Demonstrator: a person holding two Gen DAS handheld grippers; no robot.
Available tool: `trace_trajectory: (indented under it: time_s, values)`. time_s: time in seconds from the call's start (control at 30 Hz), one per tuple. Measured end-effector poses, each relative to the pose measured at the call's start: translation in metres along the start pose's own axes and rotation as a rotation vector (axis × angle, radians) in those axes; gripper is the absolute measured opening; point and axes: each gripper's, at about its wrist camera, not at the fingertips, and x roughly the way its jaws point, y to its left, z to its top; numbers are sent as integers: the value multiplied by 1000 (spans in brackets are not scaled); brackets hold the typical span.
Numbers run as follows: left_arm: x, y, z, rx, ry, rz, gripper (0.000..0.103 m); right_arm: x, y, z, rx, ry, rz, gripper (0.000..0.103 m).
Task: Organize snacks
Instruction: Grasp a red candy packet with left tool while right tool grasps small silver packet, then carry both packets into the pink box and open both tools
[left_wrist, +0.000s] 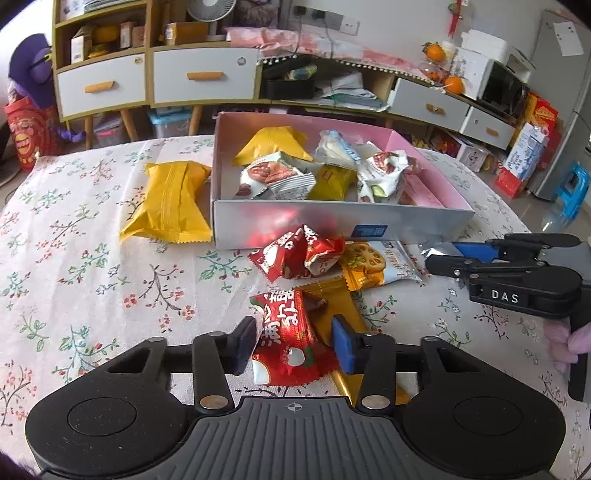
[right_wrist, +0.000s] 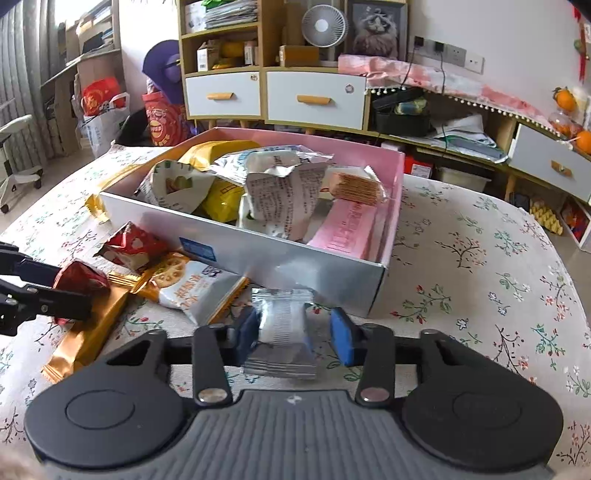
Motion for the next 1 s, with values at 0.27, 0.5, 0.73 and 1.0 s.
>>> trace_trajectory:
  time_s: [0.27,0.5,0.73,1.0]
  values:
    - [-3,4,6,-84,20,35,23,-2,4,6,-2,13,-13,23]
    - [-8,6,10,-150,19,5,22,-5,-1,10,42,12,-8,23]
    - [-18,5,11,-151,-4,-6,22,-12,1,16,69,-9,6,23]
    - [-22,9,14,-167,-18,-6,22,-16,10,21,65,-19,14,23]
